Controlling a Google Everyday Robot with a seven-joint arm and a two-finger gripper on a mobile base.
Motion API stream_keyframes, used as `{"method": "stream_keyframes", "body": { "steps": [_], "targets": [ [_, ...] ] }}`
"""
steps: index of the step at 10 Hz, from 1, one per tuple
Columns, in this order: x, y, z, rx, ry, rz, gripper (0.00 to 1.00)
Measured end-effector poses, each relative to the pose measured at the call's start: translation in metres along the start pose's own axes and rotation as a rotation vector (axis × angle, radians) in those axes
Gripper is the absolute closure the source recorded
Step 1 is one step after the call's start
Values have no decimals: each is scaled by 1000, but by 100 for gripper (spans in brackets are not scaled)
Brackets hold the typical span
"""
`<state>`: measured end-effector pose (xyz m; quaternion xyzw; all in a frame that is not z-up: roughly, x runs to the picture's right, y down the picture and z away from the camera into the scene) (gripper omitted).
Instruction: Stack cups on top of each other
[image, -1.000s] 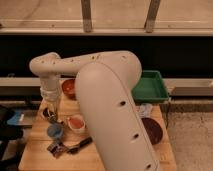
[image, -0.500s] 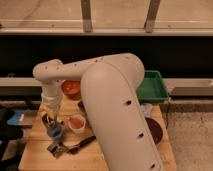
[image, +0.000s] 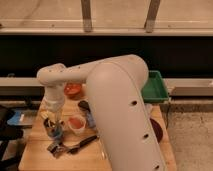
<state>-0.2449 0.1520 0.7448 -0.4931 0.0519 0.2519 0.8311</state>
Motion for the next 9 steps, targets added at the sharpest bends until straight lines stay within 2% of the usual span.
{"method": "stream_keyframes", "body": {
  "steps": [1,2,5,7,9],
  "targets": [
    [2,-1,1,-4,-1,10,98],
    [3,-3,2,-10,-2,18,90],
    [3,-4,6,-21,1,19,58],
    [0,-1,7,-21,3,9,42],
    [0,-1,9,-21,5,6,40]
  ]
}}
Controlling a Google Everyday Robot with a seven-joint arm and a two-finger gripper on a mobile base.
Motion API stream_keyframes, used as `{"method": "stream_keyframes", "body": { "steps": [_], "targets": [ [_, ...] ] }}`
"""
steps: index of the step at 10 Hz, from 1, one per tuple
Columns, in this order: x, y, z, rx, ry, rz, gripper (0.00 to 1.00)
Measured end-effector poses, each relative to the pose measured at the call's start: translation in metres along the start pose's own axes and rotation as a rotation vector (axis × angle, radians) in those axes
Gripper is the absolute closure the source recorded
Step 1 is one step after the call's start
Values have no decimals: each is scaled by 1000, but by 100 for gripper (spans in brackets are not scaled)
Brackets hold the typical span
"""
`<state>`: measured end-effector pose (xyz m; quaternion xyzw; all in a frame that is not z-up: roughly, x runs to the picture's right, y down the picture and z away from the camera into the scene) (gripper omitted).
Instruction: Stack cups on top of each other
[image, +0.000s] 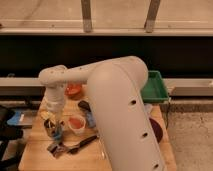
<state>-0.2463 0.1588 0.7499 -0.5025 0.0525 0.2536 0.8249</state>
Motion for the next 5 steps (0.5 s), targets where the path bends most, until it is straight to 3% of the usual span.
{"method": "stream_keyframes", "body": {
  "steps": [5],
  "targets": [
    [-3,3,-7,23,-5,-16,40]
  ]
}}
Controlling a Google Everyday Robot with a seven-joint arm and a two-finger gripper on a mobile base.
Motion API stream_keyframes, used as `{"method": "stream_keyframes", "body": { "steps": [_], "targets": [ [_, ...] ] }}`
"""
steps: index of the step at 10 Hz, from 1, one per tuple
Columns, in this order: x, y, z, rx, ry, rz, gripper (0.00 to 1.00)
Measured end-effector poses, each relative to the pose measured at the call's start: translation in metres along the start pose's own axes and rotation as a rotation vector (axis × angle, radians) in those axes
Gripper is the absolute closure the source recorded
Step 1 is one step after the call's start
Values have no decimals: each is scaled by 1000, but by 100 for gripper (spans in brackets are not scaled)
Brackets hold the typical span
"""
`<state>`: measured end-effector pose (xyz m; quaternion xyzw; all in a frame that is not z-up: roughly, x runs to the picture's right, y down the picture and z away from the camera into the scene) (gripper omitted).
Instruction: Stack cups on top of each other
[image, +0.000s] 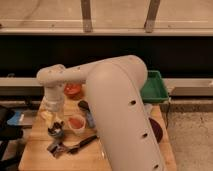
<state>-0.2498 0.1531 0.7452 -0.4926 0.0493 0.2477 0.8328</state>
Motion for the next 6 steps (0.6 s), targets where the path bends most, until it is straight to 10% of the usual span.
{"method": "stream_keyframes", "body": {
  "steps": [6],
  "targets": [
    [-8,2,-41,112,-94,15,40]
  ]
}}
